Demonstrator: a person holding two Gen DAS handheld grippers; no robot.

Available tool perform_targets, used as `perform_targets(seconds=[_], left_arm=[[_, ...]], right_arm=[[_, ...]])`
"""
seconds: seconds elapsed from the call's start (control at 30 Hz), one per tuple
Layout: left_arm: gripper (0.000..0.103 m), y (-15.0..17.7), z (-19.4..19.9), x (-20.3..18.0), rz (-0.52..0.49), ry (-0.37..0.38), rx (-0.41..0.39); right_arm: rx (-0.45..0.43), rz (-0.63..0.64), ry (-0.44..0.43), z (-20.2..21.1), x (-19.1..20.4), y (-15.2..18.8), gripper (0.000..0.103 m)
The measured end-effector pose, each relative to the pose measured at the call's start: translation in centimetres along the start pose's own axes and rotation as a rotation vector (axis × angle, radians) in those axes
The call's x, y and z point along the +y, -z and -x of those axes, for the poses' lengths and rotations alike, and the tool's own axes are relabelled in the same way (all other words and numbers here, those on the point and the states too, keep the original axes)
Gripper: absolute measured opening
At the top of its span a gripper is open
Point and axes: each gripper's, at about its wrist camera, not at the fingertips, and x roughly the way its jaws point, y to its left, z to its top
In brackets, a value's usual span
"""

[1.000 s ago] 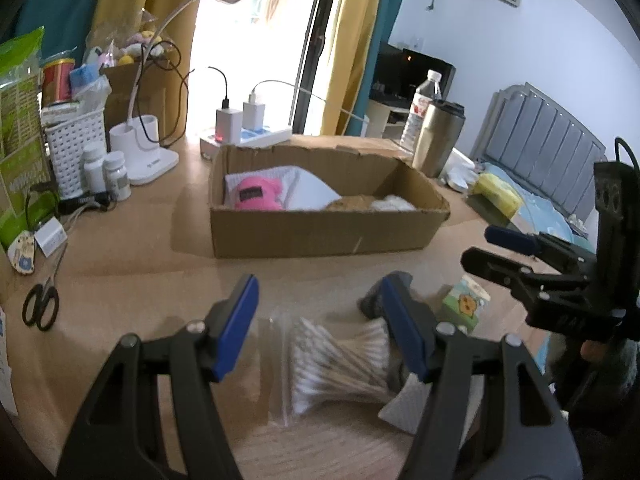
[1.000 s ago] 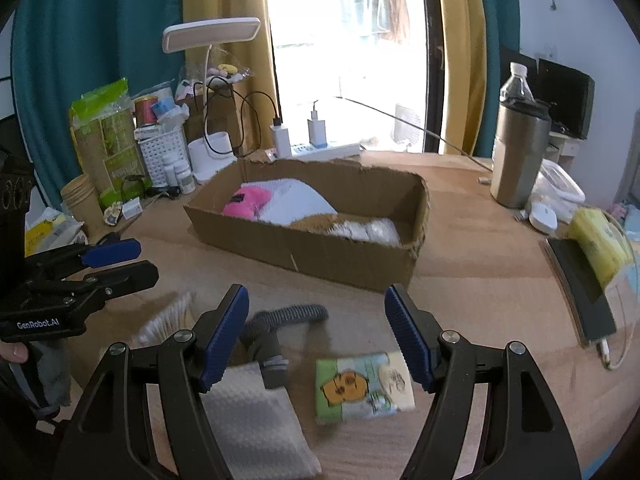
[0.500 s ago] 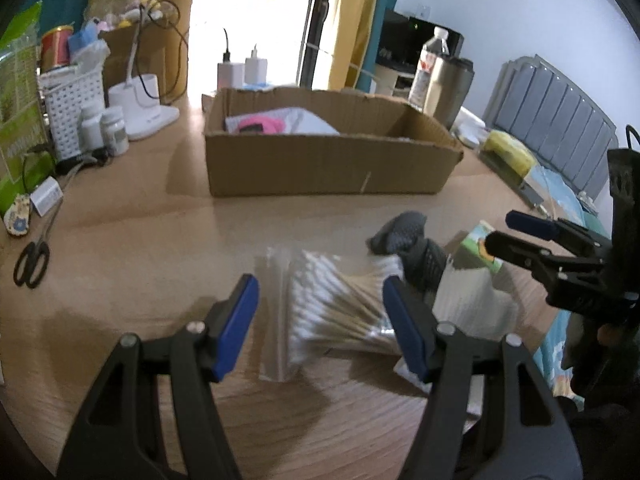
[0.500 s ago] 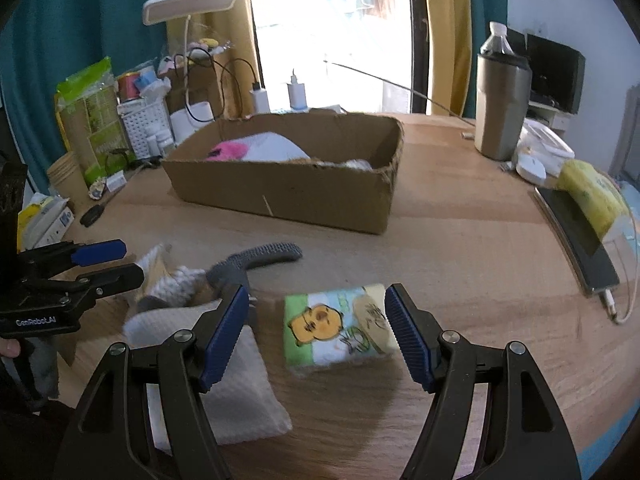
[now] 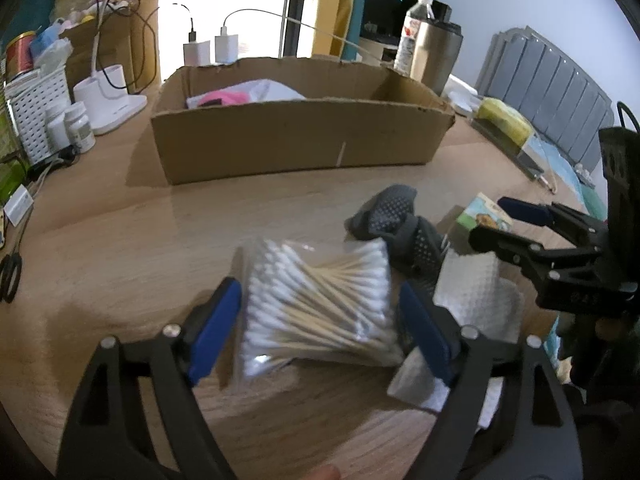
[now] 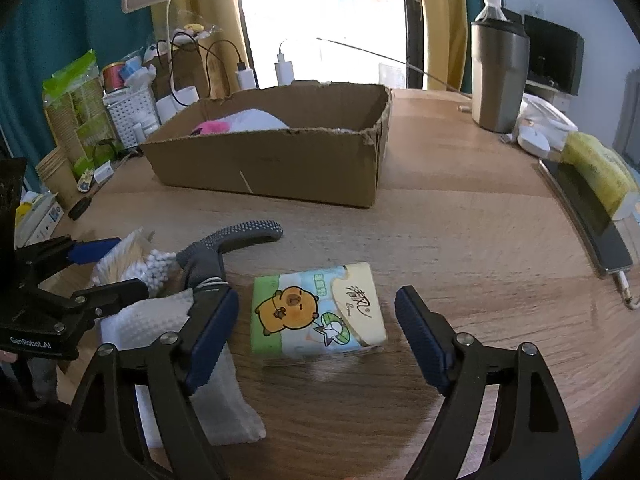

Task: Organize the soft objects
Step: 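Move the left gripper to the cotton swab bag while the right approaches the tissue pack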

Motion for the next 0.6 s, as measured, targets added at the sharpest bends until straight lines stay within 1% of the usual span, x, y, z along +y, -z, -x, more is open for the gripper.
perform_targets(seconds=[0.1, 0.3, 0.37, 0.47, 0.53, 0.57, 0.6], left_arm=[[0.083, 0.0, -0.7, 0.3, 0.013, -0.01, 0.029], [0.084, 0.0, -0.9, 0.4, 0.015, -0.018, 0.034], [0.083, 0.0, -0.9, 0.4, 0.018, -0.018, 0.033], [0.082, 0.0, -0.8, 0.5, 0.024, -0.013, 0.028], [0.078, 0.1, -0.7, 0.6, 0.027, -0.008, 0.023], [0.074, 0.2, -0.7, 0.6, 0.027, 0.001, 0.021], [0.073, 0.2, -0.6, 0.6, 0.027, 0.003, 0.021]], right_arm=[[0.008, 0.003, -0.005, -0.4, 0.0, 0.0, 0.083], [0.024, 0.002, -0.02, -1.1, 0.1, -0.1, 0.083], [0.026, 0.001, -0.022, -1.1, 0.1, -0.2, 0.081], [0.028, 0.003, -0.017, -1.1, 0.1, -0.2, 0.071], [0.031, 0.006, -0.019, -1.1, 0.2, -0.3, 0.07], [0.03, 0.01, -0.019, -1.1, 0.2, -0.3, 0.069], [0.03, 0.013, -0.018, -1.1, 0.3, -0.3, 0.069]])
